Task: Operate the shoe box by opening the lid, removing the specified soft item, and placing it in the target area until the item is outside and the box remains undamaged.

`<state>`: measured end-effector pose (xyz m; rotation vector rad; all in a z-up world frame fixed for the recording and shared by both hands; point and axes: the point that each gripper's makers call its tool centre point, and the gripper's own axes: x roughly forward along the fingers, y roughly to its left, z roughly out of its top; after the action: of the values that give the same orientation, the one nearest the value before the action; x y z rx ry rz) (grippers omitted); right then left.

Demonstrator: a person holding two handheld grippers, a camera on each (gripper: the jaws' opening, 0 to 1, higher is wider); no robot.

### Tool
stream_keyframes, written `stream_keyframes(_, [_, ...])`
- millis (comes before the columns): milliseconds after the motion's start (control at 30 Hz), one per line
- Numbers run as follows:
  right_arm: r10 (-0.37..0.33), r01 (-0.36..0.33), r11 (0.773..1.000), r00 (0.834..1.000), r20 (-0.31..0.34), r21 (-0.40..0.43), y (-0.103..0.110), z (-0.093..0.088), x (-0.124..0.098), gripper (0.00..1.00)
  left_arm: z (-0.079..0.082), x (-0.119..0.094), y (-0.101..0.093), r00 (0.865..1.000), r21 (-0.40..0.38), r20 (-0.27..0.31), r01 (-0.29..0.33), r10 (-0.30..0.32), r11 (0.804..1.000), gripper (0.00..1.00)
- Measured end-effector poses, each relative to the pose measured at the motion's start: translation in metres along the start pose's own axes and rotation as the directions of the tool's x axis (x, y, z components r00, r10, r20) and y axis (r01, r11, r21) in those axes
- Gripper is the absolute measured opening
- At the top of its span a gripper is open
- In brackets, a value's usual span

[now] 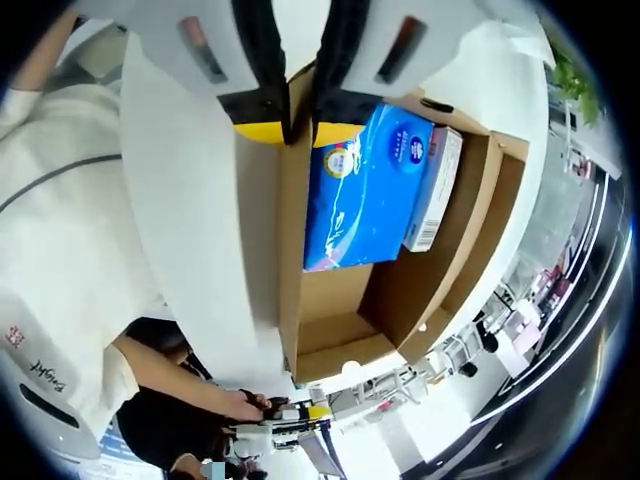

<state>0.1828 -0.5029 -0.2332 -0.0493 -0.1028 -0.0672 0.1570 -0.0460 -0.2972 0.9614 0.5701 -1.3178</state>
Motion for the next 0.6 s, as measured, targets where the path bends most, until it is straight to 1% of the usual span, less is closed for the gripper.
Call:
stream_keyframes(200, [-0.013,0.012,0.999,1.000,-0.015,-0.039,-0.002,-0.001,0.001,0.19,0.000,0.000,0.000,1.000,0.000,0.001,0.000,0.000,1.000,0.07])
stream_keyframes(267, [-0.018,0.017,0.999,0.999,-0.029,-0.042,-0.003,-0.002,0.001,0.20,0.000,0.000,0.000,1.000,-0.001,0.000,0.000,0.000,1.000,0.07])
stream_keyframes(300, [-0.017,0.015,0.999,0.999,-0.046,-0.043,-0.003,-0.005,0.002,0.21,0.000,0.000,0.000,1.000,0.000,0.000,0.000,0.000,1.000,0.07])
stream_keyframes(333, [-0.029,0.027,0.999,0.997,-0.067,-0.034,-0.005,-0.008,0.001,0.25,0.000,0.000,0.000,1.000,0.001,0.000,0.000,0.000,1.000,0.07])
stream_keyframes(367, [-0.025,0.023,0.999,0.997,-0.076,-0.026,-0.005,-0.010,0.002,0.28,0.000,0.000,0.000,1.000,0.001,0.000,-0.001,0.001,1.000,0.07])
stream_keyframes(400, [-0.014,0.013,1.000,0.997,-0.079,-0.015,-0.004,-0.011,0.002,0.29,0.000,0.000,0.000,1.000,0.001,0.000,-0.001,0.001,1.000,0.07])
stream_keyframes(467, [-0.026,0.025,1.000,0.997,-0.078,-0.004,-0.006,-0.011,0.001,0.30,0.000,0.000,0.000,1.000,0.002,0.001,-0.002,0.002,1.000,0.07])
stream_keyframes(533, [-0.031,0.031,1.000,0.996,-0.078,-0.005,-0.008,-0.011,0.000,0.35,0.000,0.000,0.000,1.000,0.002,0.002,-0.003,0.003,1.000,0.07])
stream_keyframes(600, [-0.038,0.040,0.999,0.995,-0.088,0.023,-0.010,-0.010,0.000,0.41,0.000,0.000,0.000,1.000,0.001,0.002,-0.002,0.002,1.000,0.07])
